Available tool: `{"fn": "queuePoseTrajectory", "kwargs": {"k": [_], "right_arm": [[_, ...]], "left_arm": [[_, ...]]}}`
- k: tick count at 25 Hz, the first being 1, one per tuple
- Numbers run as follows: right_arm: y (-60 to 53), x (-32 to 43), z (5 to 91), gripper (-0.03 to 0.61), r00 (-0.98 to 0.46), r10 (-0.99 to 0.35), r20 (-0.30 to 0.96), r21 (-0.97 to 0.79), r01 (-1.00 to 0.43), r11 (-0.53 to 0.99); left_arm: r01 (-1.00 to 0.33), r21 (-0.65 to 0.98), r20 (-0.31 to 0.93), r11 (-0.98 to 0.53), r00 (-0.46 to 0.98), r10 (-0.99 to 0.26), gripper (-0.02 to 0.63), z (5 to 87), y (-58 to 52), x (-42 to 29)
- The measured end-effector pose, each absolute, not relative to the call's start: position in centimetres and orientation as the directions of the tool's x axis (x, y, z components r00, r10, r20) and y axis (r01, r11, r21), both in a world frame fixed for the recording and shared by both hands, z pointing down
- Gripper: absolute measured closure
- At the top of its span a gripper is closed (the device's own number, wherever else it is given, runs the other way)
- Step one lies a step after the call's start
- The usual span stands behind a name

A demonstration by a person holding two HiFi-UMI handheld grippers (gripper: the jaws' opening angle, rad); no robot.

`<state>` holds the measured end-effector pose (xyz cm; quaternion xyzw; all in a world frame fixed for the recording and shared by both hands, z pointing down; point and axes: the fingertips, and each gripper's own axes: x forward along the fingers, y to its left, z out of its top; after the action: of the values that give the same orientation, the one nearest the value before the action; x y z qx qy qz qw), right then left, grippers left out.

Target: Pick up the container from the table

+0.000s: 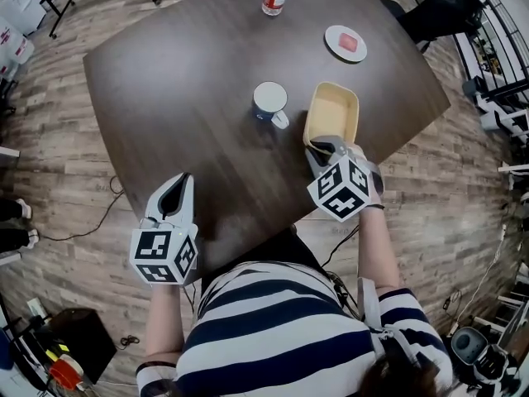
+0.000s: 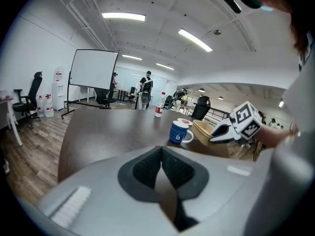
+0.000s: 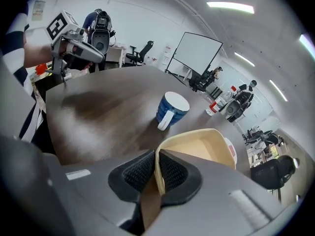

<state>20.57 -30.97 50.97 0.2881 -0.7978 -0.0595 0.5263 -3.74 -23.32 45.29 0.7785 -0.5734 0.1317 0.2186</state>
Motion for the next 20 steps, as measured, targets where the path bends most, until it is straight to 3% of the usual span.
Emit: {"fn": "queuePoseTrajectory", "kwargs": {"k": [20], "right_arm": [[-20.7, 14.5, 49.1, 0.551, -0.306, -0.499, 0.811, 0.367, -0.399, 0.841]], "left_arm": [[-0.957, 0.192, 0.438, -0.215, 0.28, -0.854, 0.614, 44.2, -17.6, -10.6]]}}
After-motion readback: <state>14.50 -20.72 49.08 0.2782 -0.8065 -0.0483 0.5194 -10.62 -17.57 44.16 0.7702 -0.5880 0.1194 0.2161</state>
